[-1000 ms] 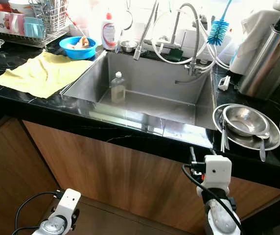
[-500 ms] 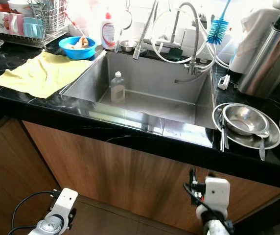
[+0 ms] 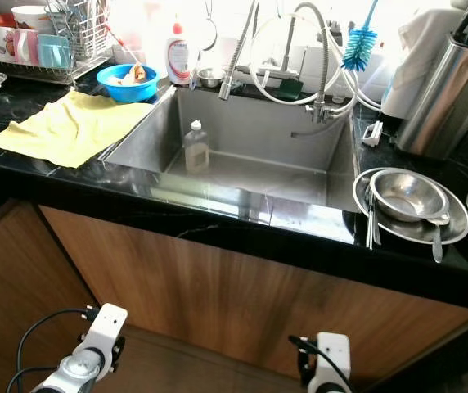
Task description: Kitchen organization
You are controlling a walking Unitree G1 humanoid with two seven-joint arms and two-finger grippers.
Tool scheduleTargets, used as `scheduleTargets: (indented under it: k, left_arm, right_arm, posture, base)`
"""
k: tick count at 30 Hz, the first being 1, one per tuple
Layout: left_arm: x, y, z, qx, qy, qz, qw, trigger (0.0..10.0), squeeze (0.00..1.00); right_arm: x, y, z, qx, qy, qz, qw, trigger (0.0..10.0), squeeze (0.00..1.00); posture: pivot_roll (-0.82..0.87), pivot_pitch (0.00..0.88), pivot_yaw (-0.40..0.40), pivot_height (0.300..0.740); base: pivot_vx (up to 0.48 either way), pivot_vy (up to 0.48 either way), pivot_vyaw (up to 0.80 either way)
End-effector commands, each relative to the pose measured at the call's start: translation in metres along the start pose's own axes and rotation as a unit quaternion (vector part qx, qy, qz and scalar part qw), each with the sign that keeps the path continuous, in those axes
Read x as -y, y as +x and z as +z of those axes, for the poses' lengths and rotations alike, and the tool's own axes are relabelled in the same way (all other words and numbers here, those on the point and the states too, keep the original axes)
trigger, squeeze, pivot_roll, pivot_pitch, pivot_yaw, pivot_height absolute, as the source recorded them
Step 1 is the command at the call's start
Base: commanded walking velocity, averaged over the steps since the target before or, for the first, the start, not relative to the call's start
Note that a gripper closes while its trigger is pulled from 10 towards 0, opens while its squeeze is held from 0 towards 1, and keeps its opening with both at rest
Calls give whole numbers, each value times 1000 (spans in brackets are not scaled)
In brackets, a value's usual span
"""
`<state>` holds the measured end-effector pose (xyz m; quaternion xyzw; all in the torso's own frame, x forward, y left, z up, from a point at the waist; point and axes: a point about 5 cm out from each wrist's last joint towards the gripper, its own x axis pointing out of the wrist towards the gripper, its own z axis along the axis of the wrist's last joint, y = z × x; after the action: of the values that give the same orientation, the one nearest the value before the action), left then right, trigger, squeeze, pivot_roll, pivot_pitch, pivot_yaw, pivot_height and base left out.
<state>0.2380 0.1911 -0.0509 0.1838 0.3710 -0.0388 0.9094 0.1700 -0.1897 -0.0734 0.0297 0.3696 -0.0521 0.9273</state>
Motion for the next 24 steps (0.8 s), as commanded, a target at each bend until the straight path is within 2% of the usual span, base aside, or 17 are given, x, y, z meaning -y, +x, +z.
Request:
scheduleTargets:
  k: [1,4,7,9,11,12,14,16,19,21,24]
  left_arm:
    - [1,-1,-5,-8,-3,-3,1000,10000,0]
    - [4,-2,-7,-10,-3,-5,1000,10000,0]
    - [3,-2,-8,-11,-6,-5,1000,10000,0]
    - [4,-3,-10,-13,-4,-6,1000,10000,0]
    - [4,-3,-12,-16,-7,-6,1000,10000,0]
    - [4,-3,-12,-16,-7,-6,1000,10000,0]
    - [4,-3,-13,-16,-9,-9,1000,10000,0]
    - [4,-3,-13,-16,-10,-9,1000,10000,0]
    - [3,-2,-11,-16,-12,-9,1000,10000,0]
    - [3,-2,-11,-16,-13,-8,1000,10000,0]
    - [3,-2,-11,-18,-11,-9,1000,10000,0]
  right_arm:
    - [-3,1,-11,-30,-11,10,999,10000,0]
    - [-10,0,-21,-61,-43,24,997,10000,0]
    - [-9,2,-20,-53,-21,13,998,10000,0]
    - [-5,3,-16,-44,-35,9,998,10000,0]
    - [7,4,-9,-27,3,-17,999,10000,0]
    - [7,4,-9,-27,3,-17,999,10000,0]
    - [24,3,-11,-38,38,-53,997,10000,0]
    - [28,3,-12,-41,54,-65,996,10000,0]
    - [40,0,-15,-44,122,-104,986,10000,0]
    - [41,0,-16,-42,134,-109,984,10000,0]
    - [40,0,-14,-32,128,-107,985,10000,0]
  posture:
    - [-56,0,-29,740]
    - [-35,0,-34,740]
    - [-40,0,-32,740]
    - [-43,0,-29,740]
    - [-51,0,-23,740]
    - [-51,0,-23,740]
    - [-63,0,-20,740]
    - [-63,0,-20,740]
    - [-56,0,-17,740]
    - [-57,0,-15,740]
    - [-56,0,-11,740]
  base:
    - [0,0,0]
    - [0,0,0]
    - [0,0,0]
    - [0,0,0]
    - [0,0,0]
    - [0,0,0]
    - [0,0,0]
    - [0,0,0]
    - [0,80,-233]
    - [0,240,-675]
    - [0,303,-223]
